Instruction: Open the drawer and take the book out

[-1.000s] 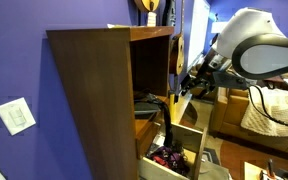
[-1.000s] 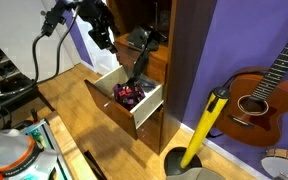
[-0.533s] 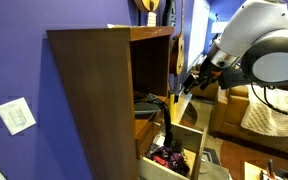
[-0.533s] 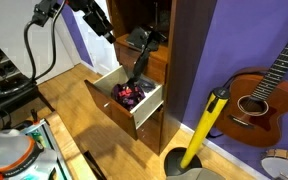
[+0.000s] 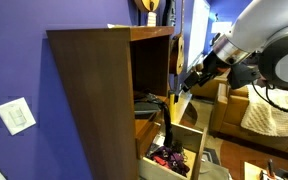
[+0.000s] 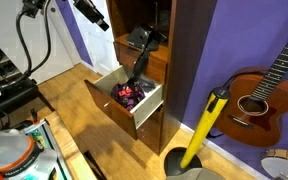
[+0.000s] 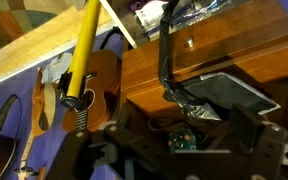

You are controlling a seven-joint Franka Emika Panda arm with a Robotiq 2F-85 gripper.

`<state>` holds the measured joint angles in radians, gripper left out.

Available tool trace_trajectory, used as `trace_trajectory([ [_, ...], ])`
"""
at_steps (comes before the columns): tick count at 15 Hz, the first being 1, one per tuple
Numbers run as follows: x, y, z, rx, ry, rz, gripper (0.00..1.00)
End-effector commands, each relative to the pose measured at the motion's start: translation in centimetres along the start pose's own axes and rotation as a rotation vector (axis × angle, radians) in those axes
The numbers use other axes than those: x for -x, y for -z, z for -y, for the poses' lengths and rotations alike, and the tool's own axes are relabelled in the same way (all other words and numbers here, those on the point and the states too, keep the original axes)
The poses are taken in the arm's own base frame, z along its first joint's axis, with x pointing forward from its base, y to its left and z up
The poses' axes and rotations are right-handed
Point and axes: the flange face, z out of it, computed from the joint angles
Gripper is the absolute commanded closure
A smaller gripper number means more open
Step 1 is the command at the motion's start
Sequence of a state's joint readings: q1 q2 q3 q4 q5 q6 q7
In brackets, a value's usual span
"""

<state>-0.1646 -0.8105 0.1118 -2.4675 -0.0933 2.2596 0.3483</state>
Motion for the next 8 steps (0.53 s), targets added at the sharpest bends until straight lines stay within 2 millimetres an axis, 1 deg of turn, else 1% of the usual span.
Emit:
trace_trajectory([
  [1, 1.3, 0.4, 0.2, -0.040, -0.014, -0.003, 0.00],
  [2, 0.2, 0.4, 0.2, -0.012, 0.000, -0.003, 0.00],
  [8, 0.1, 0.6, 0.3, -0.013, 0.000, -0.007, 0.00],
])
